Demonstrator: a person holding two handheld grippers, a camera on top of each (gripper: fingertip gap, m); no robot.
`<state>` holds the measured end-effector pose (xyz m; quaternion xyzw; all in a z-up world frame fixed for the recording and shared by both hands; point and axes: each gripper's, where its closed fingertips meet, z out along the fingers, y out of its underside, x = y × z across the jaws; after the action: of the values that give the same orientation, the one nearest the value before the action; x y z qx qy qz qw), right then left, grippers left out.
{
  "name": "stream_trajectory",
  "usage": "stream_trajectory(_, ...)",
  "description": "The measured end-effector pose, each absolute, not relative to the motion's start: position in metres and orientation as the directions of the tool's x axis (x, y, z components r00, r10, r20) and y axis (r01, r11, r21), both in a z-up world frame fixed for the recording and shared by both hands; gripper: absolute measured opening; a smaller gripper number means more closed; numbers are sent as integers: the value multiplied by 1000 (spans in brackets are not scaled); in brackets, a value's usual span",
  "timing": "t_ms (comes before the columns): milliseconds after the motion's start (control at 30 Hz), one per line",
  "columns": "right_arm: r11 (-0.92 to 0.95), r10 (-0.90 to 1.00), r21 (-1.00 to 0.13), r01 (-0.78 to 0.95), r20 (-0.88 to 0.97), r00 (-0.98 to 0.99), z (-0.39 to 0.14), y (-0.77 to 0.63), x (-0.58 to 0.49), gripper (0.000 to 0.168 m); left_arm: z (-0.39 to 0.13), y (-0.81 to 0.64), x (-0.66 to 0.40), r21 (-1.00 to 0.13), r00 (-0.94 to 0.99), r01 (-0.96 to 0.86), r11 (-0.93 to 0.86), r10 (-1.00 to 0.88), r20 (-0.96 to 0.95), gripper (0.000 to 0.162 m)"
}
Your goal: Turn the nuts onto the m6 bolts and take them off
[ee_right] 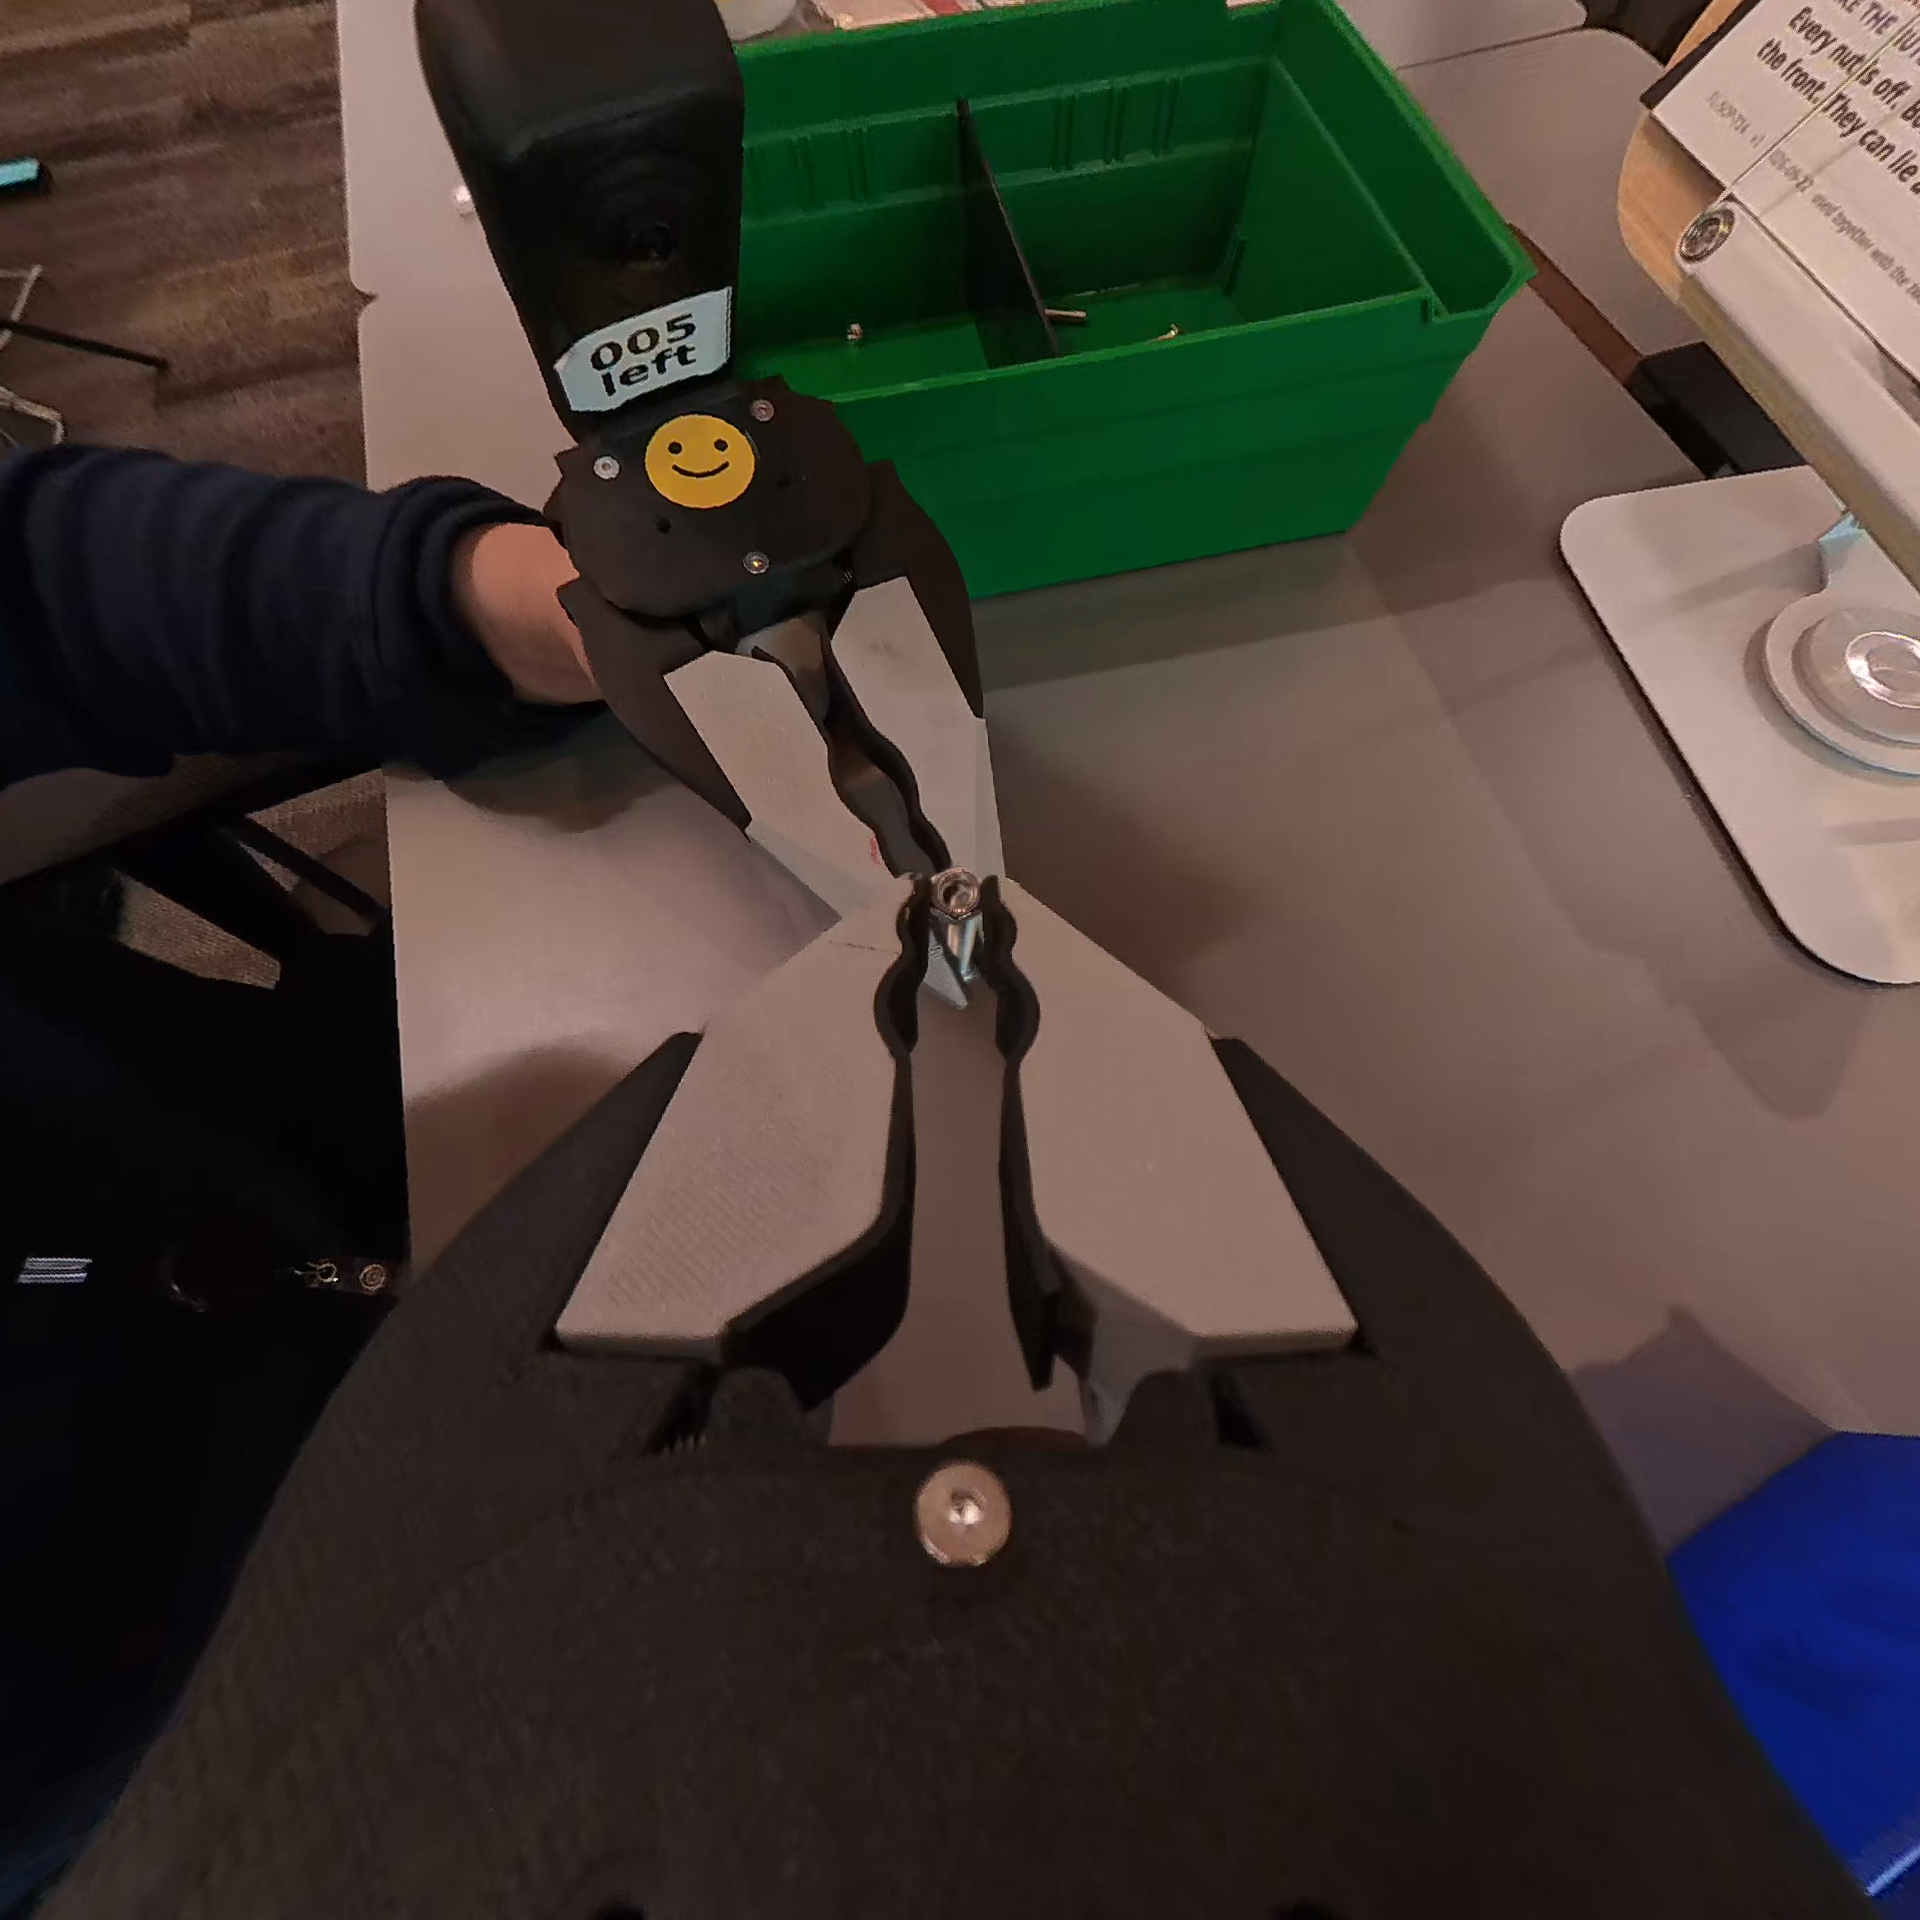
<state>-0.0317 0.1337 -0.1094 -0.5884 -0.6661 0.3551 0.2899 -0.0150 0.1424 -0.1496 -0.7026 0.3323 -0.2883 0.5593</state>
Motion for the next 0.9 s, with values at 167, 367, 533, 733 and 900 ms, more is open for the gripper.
stream_trajectory(167, 46, 990, -806, 590, -42, -134, -110, 134, -32, 7, -147, 143, -15, -980, 618, -137, -144, -786, 29, 3)
stream_trajectory(367, 38, 990, -810, 585, -48, -130, -110, 135, -33, 7, -148, 144, -16, -980, 625, -126, -152, -779, 40, 3)
stream_trajectory(533, 40, 990, -803, 595, -47, -130, -112, 136, -34, 7, -148, 145, -16, -980, 631, -130, -149, -775, 34, 4)
stream_trajectory(733, 38, 991, -798, 601, -48, -127, -114, 137, -34, 7, -148, 145, -15, -981, 628, -131, -146, -777, 32, 4)
stream_trajectory(900, 33, 990, -799, 601, -55, -128, -115, 137, -34, 7, -148, 145, -15, -980, 630, -136, -144, -776, 27, 3)
